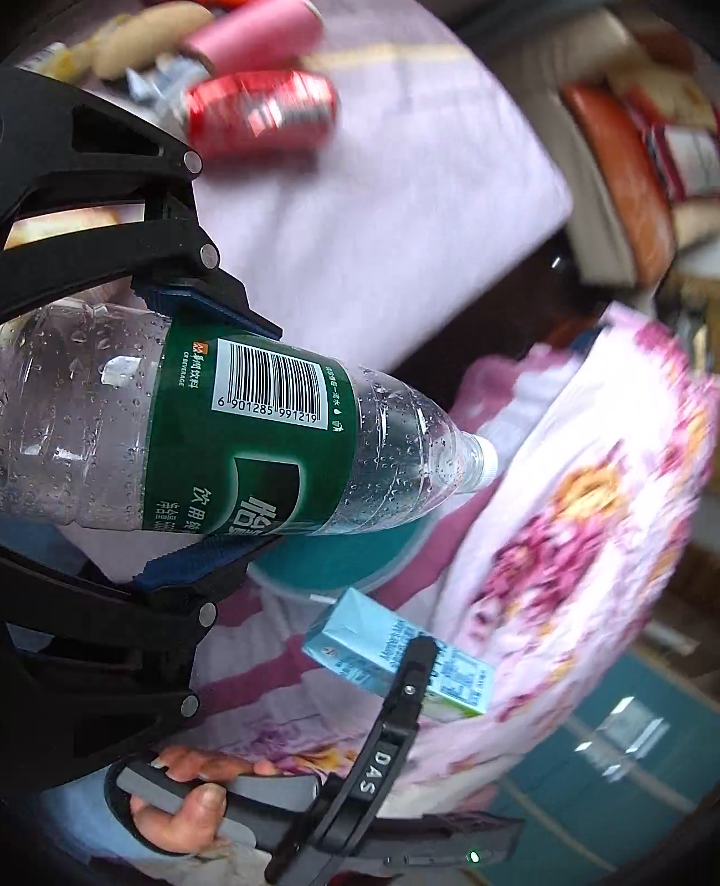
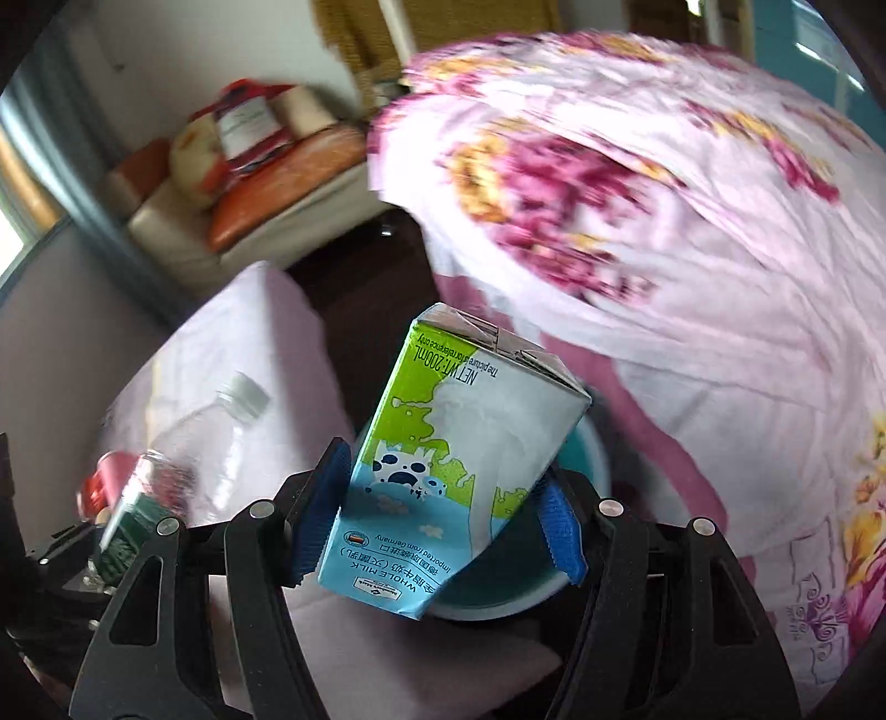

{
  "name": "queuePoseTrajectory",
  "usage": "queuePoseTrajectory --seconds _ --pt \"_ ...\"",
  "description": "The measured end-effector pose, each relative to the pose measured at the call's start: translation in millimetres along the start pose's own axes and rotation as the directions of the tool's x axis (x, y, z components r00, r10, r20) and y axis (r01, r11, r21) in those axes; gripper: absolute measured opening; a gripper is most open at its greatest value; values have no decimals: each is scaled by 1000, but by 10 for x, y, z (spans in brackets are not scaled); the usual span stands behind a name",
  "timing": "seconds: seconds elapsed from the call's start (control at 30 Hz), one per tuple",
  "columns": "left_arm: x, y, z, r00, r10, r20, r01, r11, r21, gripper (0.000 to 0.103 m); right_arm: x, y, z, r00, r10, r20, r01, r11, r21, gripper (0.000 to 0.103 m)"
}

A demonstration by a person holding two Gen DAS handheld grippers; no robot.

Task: Collect trash
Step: 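Carry bottle and carton to the teal bucket and open both tools to drop them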

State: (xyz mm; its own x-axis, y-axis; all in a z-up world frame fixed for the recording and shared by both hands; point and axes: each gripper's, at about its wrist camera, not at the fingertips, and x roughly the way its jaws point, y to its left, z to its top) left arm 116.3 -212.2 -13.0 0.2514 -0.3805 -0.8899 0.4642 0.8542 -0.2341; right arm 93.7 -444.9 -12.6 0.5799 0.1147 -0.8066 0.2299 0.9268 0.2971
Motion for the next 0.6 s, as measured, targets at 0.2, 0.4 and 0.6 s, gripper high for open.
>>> queuePoseTrajectory --seconds 0.2,0.4,0.6 --pt "760 -370 232 988 6 -153 0 999 42 68 229 -420 -45 999 -36 -33 37 999 26 62" --pt "1149 -443 274 971 36 -235 -28 999 39 68 535 -516 -26 996 -25 -91 27 999 26 62" --pt "1239 -412 293 969 35 -245 -29 999 27 77 692 -483 -67 991 -19 -133 19 1000 3 62"
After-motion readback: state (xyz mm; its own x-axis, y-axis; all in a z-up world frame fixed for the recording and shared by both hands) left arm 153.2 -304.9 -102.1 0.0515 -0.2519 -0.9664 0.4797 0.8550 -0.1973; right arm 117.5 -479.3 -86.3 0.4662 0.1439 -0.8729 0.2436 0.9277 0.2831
